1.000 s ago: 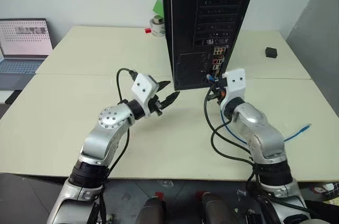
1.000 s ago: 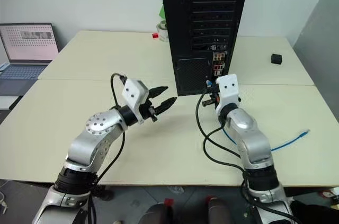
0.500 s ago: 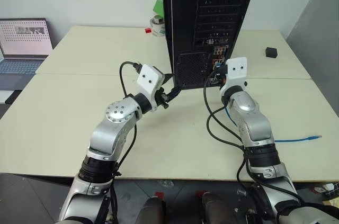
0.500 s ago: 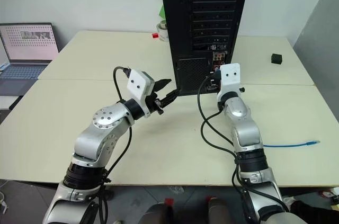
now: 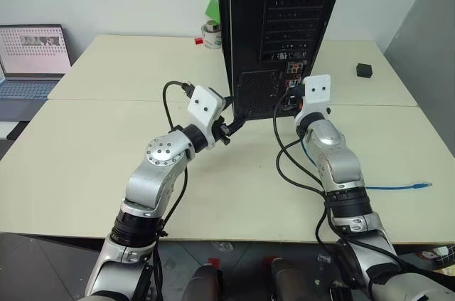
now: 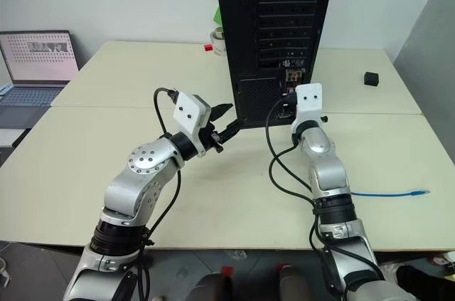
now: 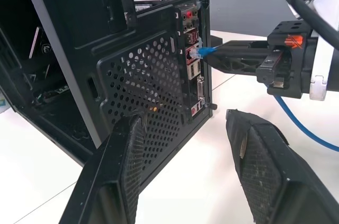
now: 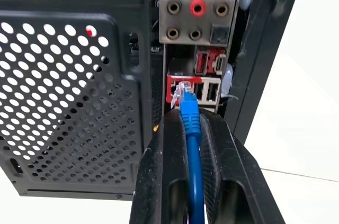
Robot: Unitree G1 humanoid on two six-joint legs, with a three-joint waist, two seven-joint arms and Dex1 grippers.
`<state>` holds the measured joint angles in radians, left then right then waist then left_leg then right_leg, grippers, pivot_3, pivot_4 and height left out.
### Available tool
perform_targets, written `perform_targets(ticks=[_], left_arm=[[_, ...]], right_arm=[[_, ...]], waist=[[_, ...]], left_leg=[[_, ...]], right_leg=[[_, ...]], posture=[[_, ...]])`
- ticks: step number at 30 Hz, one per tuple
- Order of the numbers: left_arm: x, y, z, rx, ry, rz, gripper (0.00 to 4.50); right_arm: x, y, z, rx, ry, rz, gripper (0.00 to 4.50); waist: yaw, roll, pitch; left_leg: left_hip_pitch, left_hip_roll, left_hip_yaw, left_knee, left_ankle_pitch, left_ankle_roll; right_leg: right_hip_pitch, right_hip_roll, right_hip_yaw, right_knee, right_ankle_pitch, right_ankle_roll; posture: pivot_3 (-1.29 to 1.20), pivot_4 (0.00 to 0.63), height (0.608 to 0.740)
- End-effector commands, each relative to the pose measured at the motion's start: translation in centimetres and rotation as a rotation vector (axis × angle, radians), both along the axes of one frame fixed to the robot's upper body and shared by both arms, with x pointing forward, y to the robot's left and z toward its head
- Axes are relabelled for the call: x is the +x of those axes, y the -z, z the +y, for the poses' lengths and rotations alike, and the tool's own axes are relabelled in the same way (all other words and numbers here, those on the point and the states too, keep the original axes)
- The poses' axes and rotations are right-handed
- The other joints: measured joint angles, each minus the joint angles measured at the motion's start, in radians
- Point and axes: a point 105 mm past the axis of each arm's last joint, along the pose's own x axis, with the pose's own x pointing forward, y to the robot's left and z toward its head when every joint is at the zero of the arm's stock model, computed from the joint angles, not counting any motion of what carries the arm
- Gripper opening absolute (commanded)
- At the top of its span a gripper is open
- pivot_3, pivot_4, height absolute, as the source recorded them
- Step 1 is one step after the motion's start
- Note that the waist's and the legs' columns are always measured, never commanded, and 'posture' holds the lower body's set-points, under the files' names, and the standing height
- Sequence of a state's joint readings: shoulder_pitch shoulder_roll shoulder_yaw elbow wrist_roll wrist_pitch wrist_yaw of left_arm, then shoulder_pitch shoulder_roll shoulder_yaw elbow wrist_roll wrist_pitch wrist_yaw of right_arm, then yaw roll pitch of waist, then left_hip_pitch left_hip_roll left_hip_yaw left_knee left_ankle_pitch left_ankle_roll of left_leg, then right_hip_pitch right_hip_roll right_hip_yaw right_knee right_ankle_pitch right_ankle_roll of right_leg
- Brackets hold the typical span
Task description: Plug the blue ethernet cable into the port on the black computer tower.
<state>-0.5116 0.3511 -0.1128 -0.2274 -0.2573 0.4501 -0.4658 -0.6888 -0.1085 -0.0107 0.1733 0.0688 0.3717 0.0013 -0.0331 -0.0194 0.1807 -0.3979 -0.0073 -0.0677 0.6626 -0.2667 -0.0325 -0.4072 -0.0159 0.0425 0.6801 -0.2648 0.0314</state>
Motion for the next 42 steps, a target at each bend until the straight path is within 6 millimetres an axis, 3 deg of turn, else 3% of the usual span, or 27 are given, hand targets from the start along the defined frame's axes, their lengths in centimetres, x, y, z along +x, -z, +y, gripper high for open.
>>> perform_targets(ticks=[1, 28, 42], left_arm=[[-0.3, -1.6, 0.0, -0.009, 0.0, -0.064, 2.52], [-0.3, -1.1, 0.4, 0.003, -0.018, -0.059, 2.52], [-0.3, -1.0, 0.7, 0.007, -0.029, -0.056, 2.52]], right_arm=[[0.1, -2.3, 0.1, 0.02, -0.006, -0.08, 0.03], [0.1, -3.0, 2.1, 0.009, -0.06, -0.095, 0.03], [0.2, -1.7, 2.3, 0.027, 0.016, -0.044, 0.03]], waist=[[0.0, 0.0, 0.0], [-0.009, 0.0, 0.0], [-0.012, 0.0, 0.0]], left_leg=[[0.0, 0.0, 0.0, 0.0, 0.0, 0.0], [0.0, 0.0, 0.001, 0.0, 0.0, 0.0], [0.0, 0.001, 0.001, -0.001, 0.0, 0.0]], right_leg=[[0.0, 0.0, 0.0, 0.0, 0.0, 0.0], [-0.001, 0.0, 0.001, 0.0, 0.0, 0.0], [-0.001, 0.0, 0.001, 0.0, 0.0, 0.0]], posture=[[0.0, 0.15, 0.74], [0.0, 0.15, 0.74], [0.0, 0.15, 0.74]])
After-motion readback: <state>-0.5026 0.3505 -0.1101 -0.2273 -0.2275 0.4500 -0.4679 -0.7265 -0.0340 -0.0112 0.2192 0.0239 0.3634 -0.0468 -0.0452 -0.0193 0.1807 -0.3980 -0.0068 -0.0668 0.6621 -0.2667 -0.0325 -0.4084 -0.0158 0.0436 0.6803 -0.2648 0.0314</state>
